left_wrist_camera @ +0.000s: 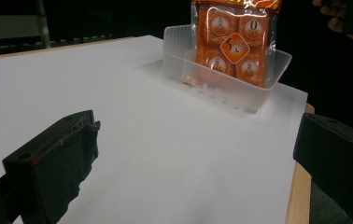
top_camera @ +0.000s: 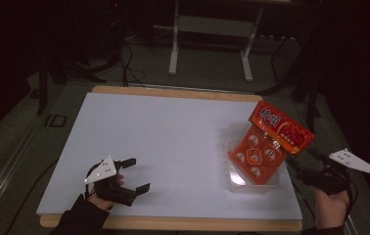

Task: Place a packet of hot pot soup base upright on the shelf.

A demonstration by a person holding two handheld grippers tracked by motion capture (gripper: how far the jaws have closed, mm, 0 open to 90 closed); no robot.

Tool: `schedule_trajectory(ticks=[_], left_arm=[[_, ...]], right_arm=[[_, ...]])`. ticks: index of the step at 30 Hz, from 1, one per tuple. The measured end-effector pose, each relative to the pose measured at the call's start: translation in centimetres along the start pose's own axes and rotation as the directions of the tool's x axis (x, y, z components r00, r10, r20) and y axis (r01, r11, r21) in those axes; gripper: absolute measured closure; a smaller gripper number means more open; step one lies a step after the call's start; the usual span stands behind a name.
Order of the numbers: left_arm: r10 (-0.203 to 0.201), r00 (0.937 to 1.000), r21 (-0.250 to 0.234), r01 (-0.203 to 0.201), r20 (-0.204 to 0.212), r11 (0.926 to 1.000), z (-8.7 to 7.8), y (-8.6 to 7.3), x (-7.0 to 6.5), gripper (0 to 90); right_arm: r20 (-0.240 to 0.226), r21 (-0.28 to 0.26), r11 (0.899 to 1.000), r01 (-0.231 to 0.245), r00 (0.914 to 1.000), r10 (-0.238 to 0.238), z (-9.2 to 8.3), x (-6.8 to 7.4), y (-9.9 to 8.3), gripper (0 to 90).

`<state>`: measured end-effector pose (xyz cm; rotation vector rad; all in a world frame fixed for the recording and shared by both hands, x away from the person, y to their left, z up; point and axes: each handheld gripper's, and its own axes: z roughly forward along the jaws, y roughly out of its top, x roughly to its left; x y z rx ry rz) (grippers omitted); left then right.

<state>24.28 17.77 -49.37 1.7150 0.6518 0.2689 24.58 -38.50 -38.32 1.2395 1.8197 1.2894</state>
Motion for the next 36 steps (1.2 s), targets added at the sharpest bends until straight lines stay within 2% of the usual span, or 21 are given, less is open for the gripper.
schedule_trajectory(ticks=[8,18,25,31,33,34,36], left_arm=[[0.001,1.0000,0.002,-0.001,0.004,1.0000,0.0,0.0,-0.1,0.1],[0.002,1.0000,-0.003,-0.002,0.006,1.0000,-0.1,0.0,-0.1,0.1],[0.004,1.0000,-0.006,-0.004,0.008,1.0000,-0.1,0.0,-0.1,0.1],[0.002,0.9999,-0.007,-0.001,0.011,1.0000,-0.1,0.0,-0.1,0.1],[0.006,0.9999,-0.006,-0.006,0.013,1.0000,-0.2,0.0,-0.2,0.1],[0.008,0.9999,-0.008,-0.007,0.015,0.9999,-0.2,0.0,-0.2,0.1],[0.013,0.9998,-0.011,-0.013,0.016,0.9999,-0.2,0.0,-0.3,0.1]], right_arm=[[-0.052,-0.025,0.999,0.032,0.9981,-0.033,-0.5,2.4,0.8,15.3],[-0.155,-0.013,0.997,0.070,0.9853,-0.071,1.4,5.5,1.3,15.2],[-0.230,0.003,0.993,0.118,0.9665,-0.114,3.2,7.7,1.4,15.2],[-0.298,-0.001,0.992,0.127,0.9467,-0.121,4.2,9.0,1.4,15.2],[-0.304,-0.005,0.992,0.129,0.9444,-0.124,4.3,9.3,1.3,15.2],[-0.326,-0.016,0.990,0.139,0.9355,-0.136,4.5,9.8,1.2,14.7],[-0.352,-0.024,0.988,0.153,0.9237,-0.152,4.8,10.3,1.1,14.6]])
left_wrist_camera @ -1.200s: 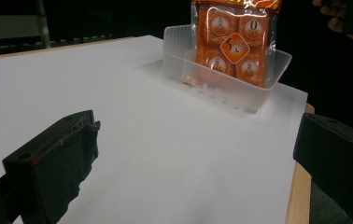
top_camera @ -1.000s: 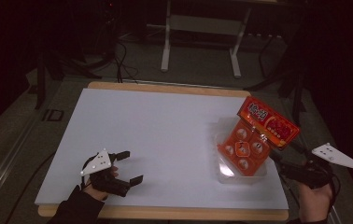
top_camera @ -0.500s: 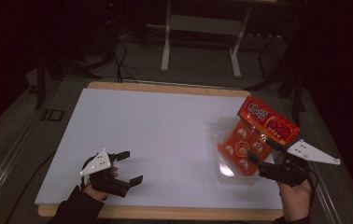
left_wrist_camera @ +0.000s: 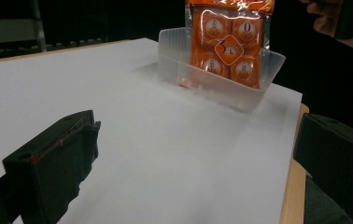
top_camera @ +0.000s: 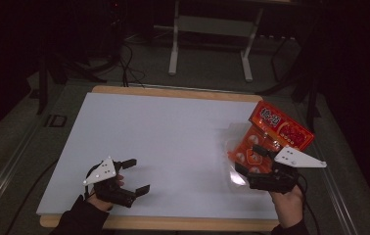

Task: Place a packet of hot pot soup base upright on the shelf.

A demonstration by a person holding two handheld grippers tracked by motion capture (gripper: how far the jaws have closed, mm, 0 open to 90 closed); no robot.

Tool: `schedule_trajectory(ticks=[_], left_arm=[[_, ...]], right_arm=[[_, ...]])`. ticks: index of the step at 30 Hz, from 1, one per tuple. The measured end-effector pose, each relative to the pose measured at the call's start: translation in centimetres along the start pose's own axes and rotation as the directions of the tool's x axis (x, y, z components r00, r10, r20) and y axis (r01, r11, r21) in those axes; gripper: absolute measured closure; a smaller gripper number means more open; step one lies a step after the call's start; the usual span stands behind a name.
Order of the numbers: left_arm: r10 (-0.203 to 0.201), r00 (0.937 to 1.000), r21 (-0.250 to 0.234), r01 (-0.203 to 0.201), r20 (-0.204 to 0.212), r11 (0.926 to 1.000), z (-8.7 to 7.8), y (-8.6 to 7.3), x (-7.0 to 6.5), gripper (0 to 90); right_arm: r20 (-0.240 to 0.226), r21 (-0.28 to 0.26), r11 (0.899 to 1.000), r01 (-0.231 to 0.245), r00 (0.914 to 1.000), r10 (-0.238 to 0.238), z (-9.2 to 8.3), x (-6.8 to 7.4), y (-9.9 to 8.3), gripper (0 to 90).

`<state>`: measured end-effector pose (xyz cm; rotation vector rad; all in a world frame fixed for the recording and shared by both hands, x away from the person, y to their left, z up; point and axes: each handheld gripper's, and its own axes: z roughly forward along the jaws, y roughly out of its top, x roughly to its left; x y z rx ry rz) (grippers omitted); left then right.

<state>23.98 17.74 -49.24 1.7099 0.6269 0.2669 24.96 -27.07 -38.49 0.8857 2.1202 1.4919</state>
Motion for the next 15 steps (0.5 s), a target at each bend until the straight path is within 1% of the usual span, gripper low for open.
schedule_trajectory(ticks=[2,6,8,10,12,15], left_arm=[[0.002,1.0000,0.000,-0.002,0.002,1.0000,0.0,0.0,0.0,0.1],[0.004,1.0000,0.003,-0.004,0.006,1.0000,0.1,0.0,-0.1,0.1],[0.004,1.0000,0.007,-0.004,0.007,1.0000,0.1,-0.1,-0.1,0.1],[0.002,0.9999,0.006,-0.002,0.010,1.0000,0.1,-0.1,-0.1,0.1],[0.006,0.9999,0.007,-0.006,0.012,1.0000,0.1,-0.1,-0.1,0.1],[0.007,0.9999,0.007,-0.007,0.014,1.0000,0.2,-0.1,-0.2,0.2]], right_arm=[[-0.020,0.004,1.000,0.014,0.9997,-0.014,0.5,0.3,-0.1,14.6],[-0.072,0.004,1.000,0.021,0.9972,-0.021,1.6,0.9,-0.6,14.6],[-0.082,0.005,1.000,0.026,0.9963,-0.026,2.1,1.1,-0.8,14.6],[-0.109,0.010,1.000,0.020,0.9938,-0.019,2.7,1.4,-1.2,14.6],[-0.125,0.007,1.000,0.024,0.9919,-0.023,3.1,1.7,-1.4,14.6],[-0.146,0.016,0.999,0.032,0.9888,-0.030,3.7,2.1,-1.7,14.6]])
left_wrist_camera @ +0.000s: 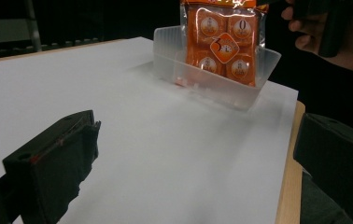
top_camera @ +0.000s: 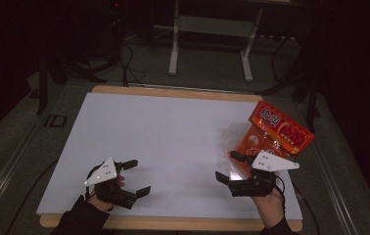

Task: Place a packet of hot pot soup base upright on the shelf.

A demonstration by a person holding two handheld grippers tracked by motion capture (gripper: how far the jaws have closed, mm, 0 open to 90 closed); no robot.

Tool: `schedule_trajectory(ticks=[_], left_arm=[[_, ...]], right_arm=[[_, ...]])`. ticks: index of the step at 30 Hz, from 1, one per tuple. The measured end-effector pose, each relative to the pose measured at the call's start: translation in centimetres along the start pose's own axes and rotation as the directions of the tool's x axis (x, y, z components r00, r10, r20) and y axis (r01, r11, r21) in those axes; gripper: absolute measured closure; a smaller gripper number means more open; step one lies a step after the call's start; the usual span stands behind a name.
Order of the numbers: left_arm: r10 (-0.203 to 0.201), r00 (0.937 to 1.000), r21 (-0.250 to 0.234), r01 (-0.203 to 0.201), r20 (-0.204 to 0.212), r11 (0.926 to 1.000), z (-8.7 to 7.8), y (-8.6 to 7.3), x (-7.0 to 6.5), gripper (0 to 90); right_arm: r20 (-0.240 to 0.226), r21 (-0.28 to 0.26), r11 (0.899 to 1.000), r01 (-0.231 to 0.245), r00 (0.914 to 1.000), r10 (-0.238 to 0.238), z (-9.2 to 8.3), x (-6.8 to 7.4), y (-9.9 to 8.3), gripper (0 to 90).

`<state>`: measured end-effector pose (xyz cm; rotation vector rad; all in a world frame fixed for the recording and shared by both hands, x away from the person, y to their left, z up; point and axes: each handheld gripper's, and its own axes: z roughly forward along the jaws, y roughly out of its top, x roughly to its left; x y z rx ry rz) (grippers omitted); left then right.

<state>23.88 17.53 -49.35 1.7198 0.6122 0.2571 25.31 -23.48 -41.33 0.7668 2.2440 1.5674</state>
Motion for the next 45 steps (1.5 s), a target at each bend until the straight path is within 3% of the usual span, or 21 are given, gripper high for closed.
schedule_trajectory(ticks=[7,16,29,35,45], left_arm=[[0.008,0.9999,0.003,-0.008,0.007,1.0000,0.1,0.0,-0.1,0.1],[0.013,0.9998,0.005,-0.013,0.017,0.9999,0.1,-0.1,-0.3,0.1],[0.020,0.9995,0.010,-0.020,0.026,0.9997,0.2,-0.2,-0.3,0.1],[0.018,0.9994,0.013,-0.018,0.031,0.9998,0.2,-0.4,-0.3,0.1],[0.017,0.9992,0.015,-0.018,0.035,0.9997,0.4,-0.6,-0.4,0.1]], right_arm=[[-0.044,0.024,0.999,0.027,0.9987,-0.026,1.5,1.0,-0.9,14.6],[-0.065,0.051,0.997,0.065,0.9960,-0.062,2.8,1.9,-2.0,14.5],[-0.055,0.100,0.987,0.127,0.9910,-0.122,2.6,2.5,-3.5,14.4],[-0.051,0.125,0.986,0.107,0.9936,-0.101,2.1,2.4,-4.6,14.3],[0.008,0.057,0.996,0.063,0.9980,-0.063,0.2,1.3,-5.2,14.4]])
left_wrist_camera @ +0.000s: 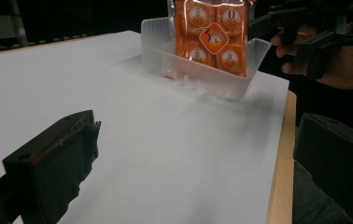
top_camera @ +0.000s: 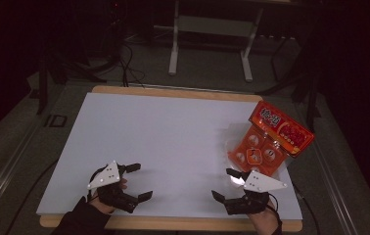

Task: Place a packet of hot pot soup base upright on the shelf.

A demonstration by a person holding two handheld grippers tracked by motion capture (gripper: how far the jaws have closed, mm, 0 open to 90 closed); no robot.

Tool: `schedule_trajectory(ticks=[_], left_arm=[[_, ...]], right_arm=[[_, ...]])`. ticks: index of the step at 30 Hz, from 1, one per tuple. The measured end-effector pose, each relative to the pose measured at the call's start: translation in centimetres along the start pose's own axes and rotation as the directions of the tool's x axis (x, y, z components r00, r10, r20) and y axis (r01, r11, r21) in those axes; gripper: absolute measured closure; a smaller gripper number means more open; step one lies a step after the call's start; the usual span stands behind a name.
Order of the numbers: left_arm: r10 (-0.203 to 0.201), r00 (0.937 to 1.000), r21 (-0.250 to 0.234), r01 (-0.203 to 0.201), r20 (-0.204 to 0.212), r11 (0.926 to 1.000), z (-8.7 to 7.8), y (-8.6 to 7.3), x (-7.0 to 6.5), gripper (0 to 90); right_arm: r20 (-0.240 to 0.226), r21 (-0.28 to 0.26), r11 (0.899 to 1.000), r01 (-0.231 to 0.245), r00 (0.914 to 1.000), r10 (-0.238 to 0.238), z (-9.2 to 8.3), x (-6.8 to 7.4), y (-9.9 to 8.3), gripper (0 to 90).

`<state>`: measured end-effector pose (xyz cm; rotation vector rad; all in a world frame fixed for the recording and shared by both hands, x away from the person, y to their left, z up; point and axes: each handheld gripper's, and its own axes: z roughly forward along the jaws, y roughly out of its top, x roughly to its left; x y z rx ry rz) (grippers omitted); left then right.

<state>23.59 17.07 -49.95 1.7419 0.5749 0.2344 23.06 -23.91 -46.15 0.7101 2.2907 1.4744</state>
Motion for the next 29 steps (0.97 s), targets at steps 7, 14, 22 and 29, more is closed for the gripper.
schedule_trajectory(ticks=[7,14,22,29], left_arm=[[0.001,1.0000,-0.020,-0.001,-0.009,0.9998,-0.13,0.01,-0.02,0.1],[0.016,0.9998,-0.024,-0.016,-0.014,0.9996,-0.22,0.04,-0.18,0.1],[0.011,0.9999,-0.014,-0.011,-0.010,0.9998,-0.15,-0.09,-0.08,0.2],[0.009,0.9999,-0.012,-0.009,-0.008,0.9999,-0.14,-0.10,-0.12,0.1]], right_arm=[[0.005,-0.046,0.998,0.031,0.9995,-0.031,-0.61,-0.03,-0.03,14.4],[0.006,-0.058,0.997,0.048,0.9988,-0.048,-0.55,0.12,0.00,14.4],[-0.011,-0.052,0.998,0.041,0.9991,-0.041,-0.25,0.11,-0.11,14.4],[-0.020,-0.048,0.998,0.038,0.9990,-0.039,-0.14,0.18,-0.11,14.4]])
